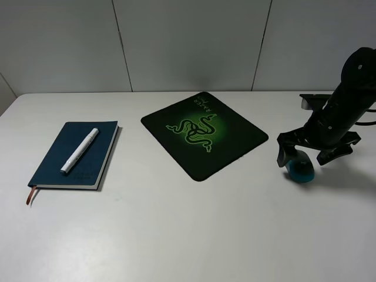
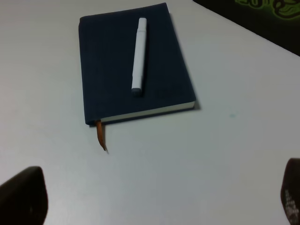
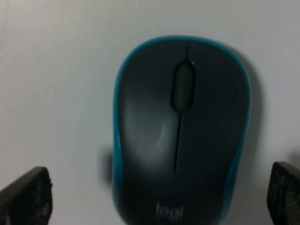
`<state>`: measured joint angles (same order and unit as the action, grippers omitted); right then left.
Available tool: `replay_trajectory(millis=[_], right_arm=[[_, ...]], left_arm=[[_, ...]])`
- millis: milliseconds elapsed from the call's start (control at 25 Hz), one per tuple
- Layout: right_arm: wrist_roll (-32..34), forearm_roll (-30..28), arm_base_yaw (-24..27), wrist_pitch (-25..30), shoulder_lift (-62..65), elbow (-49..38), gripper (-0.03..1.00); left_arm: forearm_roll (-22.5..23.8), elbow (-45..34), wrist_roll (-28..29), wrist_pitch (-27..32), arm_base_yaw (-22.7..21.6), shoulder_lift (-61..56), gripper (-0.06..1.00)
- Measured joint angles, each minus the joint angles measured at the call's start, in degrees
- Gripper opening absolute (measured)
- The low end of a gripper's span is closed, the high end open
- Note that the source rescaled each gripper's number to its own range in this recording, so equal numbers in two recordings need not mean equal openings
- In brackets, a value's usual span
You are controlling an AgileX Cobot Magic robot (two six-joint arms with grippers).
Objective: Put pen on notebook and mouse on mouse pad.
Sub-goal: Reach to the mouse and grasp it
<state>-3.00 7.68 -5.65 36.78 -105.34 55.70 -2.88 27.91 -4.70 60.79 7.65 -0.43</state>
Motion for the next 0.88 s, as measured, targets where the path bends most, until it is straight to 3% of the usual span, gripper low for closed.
replay_trajectory(millis=[840,880], right_arm=[[0.0,-1.0,-0.5,-1.9,-4.9,0.4,1.00],[0.0,-1.1,-0.5,-1.9,-4.9,0.4,0.95]], left_arm=[[0.1,0.0,-0.1,0.0,0.0,0.0,1.00],[0.1,0.0,-0.1,0.0,0.0,0.0,1.00]])
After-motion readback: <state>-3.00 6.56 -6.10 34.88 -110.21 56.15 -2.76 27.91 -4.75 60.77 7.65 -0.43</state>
